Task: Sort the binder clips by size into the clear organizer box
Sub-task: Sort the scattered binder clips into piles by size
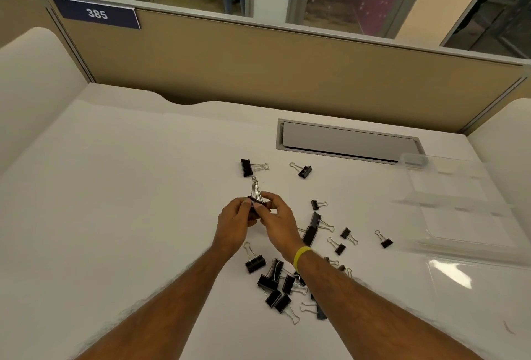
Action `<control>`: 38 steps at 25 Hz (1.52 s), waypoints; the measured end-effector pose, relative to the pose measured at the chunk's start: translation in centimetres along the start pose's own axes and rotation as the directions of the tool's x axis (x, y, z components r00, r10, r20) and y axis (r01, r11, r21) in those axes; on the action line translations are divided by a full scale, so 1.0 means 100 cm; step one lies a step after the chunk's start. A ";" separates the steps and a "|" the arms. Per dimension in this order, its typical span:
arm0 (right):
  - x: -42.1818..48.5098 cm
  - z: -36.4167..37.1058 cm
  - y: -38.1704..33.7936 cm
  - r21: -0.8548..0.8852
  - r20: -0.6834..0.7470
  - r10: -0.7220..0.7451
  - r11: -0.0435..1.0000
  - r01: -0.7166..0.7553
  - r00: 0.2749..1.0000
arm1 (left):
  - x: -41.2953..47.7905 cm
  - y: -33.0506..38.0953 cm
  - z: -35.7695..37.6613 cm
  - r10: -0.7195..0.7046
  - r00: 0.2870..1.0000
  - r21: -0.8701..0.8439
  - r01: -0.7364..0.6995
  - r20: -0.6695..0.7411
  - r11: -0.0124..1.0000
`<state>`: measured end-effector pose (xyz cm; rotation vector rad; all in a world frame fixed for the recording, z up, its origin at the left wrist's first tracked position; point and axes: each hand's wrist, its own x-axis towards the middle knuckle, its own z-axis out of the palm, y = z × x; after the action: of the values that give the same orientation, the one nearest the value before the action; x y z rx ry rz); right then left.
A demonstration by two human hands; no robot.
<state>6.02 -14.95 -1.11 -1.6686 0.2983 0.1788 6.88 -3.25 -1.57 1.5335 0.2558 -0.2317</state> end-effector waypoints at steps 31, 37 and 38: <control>0.122 0.002 0.003 -0.760 -0.072 -0.269 0.639 0.122 0.960 | 0.135 0.002 -0.049 0.113 0.979 0.600 0.011 -0.168 0.800; 0.099 -0.014 0.003 -0.746 -0.059 -0.266 0.653 0.135 0.962 | 0.101 0.000 -0.049 0.253 0.954 0.685 -0.077 -0.160 0.724; 0.093 -0.017 0.002 -0.749 -0.051 -0.273 0.647 0.144 0.961 | 0.096 -0.002 -0.049 0.279 0.950 0.698 -0.105 -0.140 0.709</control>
<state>14.72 -17.51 -3.83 -2.5363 0.1453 -0.0273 15.85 1.71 -4.75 2.3276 0.1993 0.0449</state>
